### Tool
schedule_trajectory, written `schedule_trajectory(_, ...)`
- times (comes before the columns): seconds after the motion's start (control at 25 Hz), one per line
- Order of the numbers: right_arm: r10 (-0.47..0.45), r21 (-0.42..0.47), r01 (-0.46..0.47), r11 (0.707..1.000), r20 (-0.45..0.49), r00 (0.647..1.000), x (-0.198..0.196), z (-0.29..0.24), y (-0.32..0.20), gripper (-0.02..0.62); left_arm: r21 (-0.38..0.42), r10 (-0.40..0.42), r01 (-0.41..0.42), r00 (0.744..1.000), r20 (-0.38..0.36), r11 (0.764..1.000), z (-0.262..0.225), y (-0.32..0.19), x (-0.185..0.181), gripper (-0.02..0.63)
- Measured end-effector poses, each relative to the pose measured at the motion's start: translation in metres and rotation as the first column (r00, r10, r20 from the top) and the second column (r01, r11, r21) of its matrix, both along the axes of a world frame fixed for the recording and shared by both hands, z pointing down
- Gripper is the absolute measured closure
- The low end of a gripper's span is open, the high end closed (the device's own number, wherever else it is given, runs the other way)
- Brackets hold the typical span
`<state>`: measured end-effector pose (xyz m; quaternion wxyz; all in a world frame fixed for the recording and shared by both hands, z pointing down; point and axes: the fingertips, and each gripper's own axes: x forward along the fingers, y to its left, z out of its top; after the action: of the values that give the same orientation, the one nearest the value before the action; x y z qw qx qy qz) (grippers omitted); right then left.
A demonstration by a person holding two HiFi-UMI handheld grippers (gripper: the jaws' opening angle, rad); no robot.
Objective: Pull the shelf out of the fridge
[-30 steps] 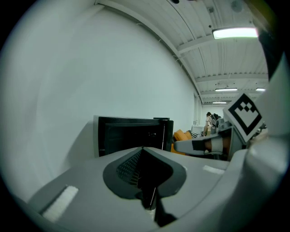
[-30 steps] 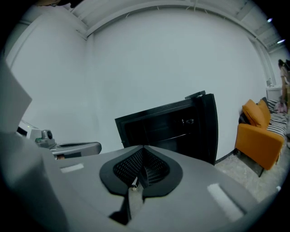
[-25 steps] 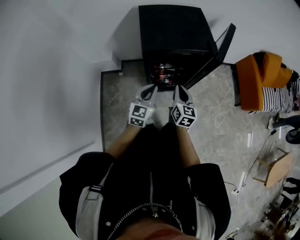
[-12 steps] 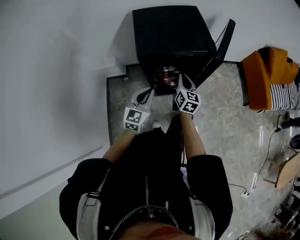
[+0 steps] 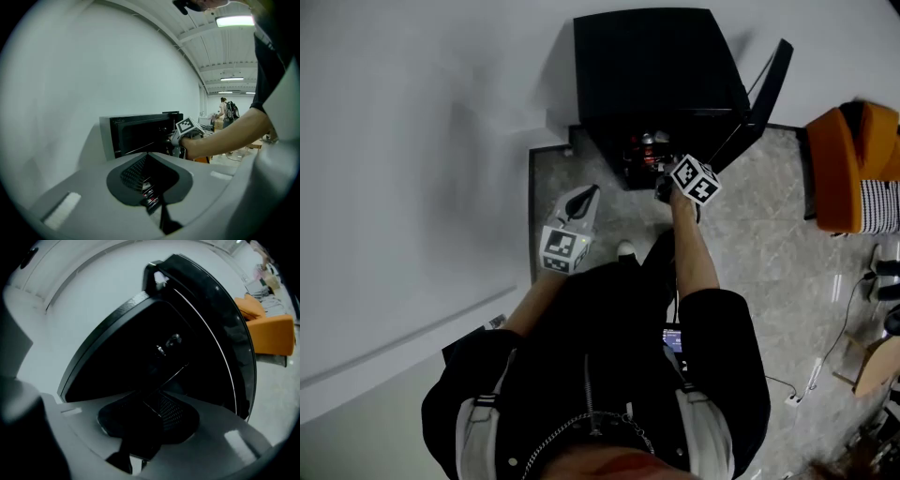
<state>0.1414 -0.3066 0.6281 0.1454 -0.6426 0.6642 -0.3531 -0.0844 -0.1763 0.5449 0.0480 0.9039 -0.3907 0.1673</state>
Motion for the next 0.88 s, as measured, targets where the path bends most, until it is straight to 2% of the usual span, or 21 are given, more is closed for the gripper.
schedule_trajectory(0.08,0.032,0.007,-0.033,0.999,0.126,0.991,0.008,0.007,-0.008,0.495,-0.010,-0.020,0.020,1.000,0.011,1.000,0.005,0.000,-0.007,0.595)
schedule_trajectory(0.16,0.074,0.021,-0.083,0.996,0.274,0.959,0.017,0.014,-0.016,0.497,-0.023,-0.036,0.037,0.999,0.020,0.999,0.008,0.000,-0.012,0.595)
schedule_trajectory(0.24,0.103,0.026,-0.122,0.992,0.371,0.923,0.023,0.021,-0.023,0.486,-0.032,-0.049,0.050,0.999,0.021,0.998,0.006,0.000,-0.013,0.595)
schedule_trajectory(0.36,0.119,0.028,-0.146,0.989,0.442,0.889,0.029,0.030,-0.032,0.471,-0.047,-0.064,0.065,0.997,0.033,0.997,0.012,0.001,-0.018,0.595)
schedule_trajectory(0.56,0.135,0.037,-0.179,0.983,0.510,0.849,0.039,0.038,-0.048,0.471,-0.065,-0.070,0.072,0.997,0.034,0.995,0.011,0.002,-0.016,0.595)
schedule_trajectory(0.76,0.131,0.060,-0.222,0.973,0.650,0.748,0.045,0.048,-0.061,0.445,-0.088,-0.082,0.085,0.996,0.044,0.992,0.017,0.008,-0.019,0.595)
schedule_trajectory(0.88,0.152,0.044,-0.244,0.969,0.674,0.723,0.047,0.056,-0.068,0.463,-0.095,-0.094,0.099,0.994,0.056,0.990,0.021,0.010,-0.024,0.595)
